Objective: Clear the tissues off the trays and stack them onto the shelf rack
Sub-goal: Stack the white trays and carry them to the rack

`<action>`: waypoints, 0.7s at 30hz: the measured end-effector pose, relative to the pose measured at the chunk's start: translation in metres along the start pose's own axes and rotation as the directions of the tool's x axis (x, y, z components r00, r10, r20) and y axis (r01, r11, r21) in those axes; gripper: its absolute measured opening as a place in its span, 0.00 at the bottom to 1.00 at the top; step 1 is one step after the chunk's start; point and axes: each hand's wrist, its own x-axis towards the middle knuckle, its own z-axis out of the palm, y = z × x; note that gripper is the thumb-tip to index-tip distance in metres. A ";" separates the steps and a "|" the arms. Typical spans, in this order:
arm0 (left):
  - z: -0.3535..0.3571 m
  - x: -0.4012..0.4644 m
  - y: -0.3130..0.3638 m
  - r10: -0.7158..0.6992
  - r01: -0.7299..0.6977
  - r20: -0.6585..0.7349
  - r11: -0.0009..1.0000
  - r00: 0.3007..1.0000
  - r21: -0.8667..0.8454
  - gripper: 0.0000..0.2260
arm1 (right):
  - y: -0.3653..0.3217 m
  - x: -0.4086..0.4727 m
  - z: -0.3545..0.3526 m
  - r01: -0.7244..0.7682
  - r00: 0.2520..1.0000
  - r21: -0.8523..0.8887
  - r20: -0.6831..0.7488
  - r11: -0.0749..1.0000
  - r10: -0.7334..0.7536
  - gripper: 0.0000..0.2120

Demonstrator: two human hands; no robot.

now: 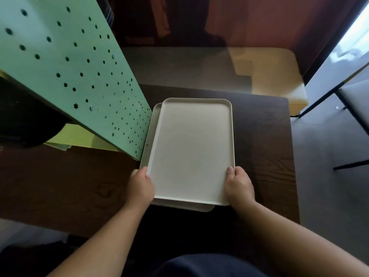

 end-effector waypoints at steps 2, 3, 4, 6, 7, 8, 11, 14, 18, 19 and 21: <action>-0.006 0.010 -0.008 0.009 -0.009 0.015 1.000 1.000 0.012 0.15 | -0.002 -0.003 0.009 -0.023 1.000 -0.038 0.001 0.999 0.023 0.20; -0.009 0.014 -0.013 0.024 -0.024 0.021 1.000 0.999 0.013 0.15 | -0.002 -0.005 0.012 -0.026 1.000 -0.061 0.008 0.998 0.027 0.20; -0.013 0.016 -0.017 0.038 -0.038 0.029 0.999 0.999 0.014 0.15 | -0.003 -0.007 0.015 -0.021 1.000 -0.094 0.018 0.995 0.023 0.20; -0.020 0.020 -0.025 0.053 -0.054 0.041 0.998 0.998 0.019 0.14 | -0.006 -0.010 0.018 -0.003 0.999 -0.182 0.046 0.983 0.011 0.19; -0.023 0.021 -0.029 0.049 -0.050 0.045 0.999 0.998 0.021 0.14 | -0.008 -0.011 0.018 0.009 0.998 -0.229 0.062 0.973 0.006 0.19; -0.025 0.023 -0.033 0.034 -0.035 0.050 0.999 0.998 0.017 0.14 | -0.010 -0.012 0.020 0.022 0.997 -0.274 0.083 0.961 0.001 0.19; -0.027 0.026 -0.044 -0.016 0.016 0.068 1.000 0.998 -0.006 0.14 | -0.012 -0.013 0.022 0.070 0.991 -0.388 0.131 0.919 -0.021 0.17; -0.027 0.028 -0.052 -0.040 0.042 0.081 0.999 0.996 -0.021 0.14 | -0.012 -0.014 0.022 0.082 0.989 -0.425 0.148 0.901 -0.020 0.12; -0.021 0.026 -0.057 -0.072 0.075 0.117 0.997 0.990 -0.016 0.19 | -0.013 -0.014 0.019 0.055 0.988 -0.412 0.155 0.910 0.011 0.07; -0.020 0.025 -0.057 -0.076 0.079 0.137 0.997 0.988 -0.016 0.20 | -0.013 -0.013 0.018 0.051 0.985 -0.416 0.173 0.908 0.024 0.07; -0.019 0.022 -0.055 -0.076 0.071 0.179 0.997 0.981 0.031 0.22 | -0.014 -0.010 0.016 0.051 0.973 -0.420 0.227 0.906 0.051 0.08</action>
